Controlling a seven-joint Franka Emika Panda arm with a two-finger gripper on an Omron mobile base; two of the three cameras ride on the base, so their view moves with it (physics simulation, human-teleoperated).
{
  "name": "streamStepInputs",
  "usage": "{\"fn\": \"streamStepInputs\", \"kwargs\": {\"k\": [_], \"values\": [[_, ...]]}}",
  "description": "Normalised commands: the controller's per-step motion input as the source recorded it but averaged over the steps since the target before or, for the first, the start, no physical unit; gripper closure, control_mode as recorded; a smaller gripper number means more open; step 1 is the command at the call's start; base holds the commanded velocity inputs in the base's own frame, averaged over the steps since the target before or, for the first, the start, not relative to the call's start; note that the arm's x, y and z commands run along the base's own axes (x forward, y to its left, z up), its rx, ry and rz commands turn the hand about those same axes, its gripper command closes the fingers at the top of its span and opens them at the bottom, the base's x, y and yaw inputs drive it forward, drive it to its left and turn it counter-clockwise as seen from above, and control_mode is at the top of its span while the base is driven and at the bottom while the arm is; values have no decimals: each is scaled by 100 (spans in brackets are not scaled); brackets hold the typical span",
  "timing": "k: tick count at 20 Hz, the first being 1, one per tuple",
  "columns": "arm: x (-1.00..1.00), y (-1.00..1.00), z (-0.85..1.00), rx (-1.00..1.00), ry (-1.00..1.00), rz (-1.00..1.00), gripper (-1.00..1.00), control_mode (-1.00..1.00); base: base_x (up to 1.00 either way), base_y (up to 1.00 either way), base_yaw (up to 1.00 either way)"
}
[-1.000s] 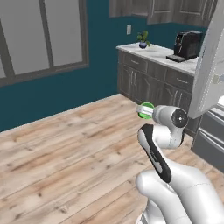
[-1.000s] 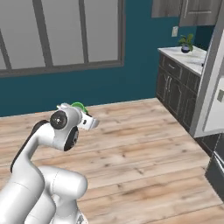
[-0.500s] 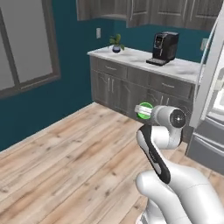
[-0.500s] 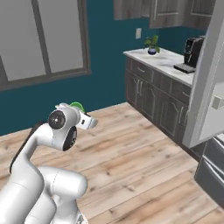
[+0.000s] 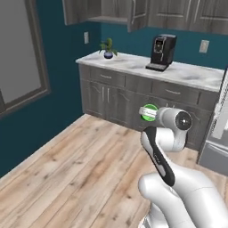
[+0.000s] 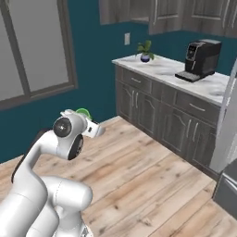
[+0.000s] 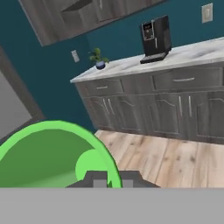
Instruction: Move the cup from next to the sink to the open cabinet. Then, move the bowl with the lemon to the fridge to clear the area for faucet cleaning.
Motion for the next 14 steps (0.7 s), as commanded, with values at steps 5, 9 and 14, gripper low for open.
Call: {"fn": "streamStepInputs", "kwargs": {"k": [5, 9, 14], "values": [[0, 0, 0, 0, 0, 0, 100, 100, 100, 92, -34], [0, 0, 0, 0, 0, 0, 100, 100, 100, 100, -37], [0, 0, 0, 0, 0, 0, 100, 100, 100, 97, -34]]}}
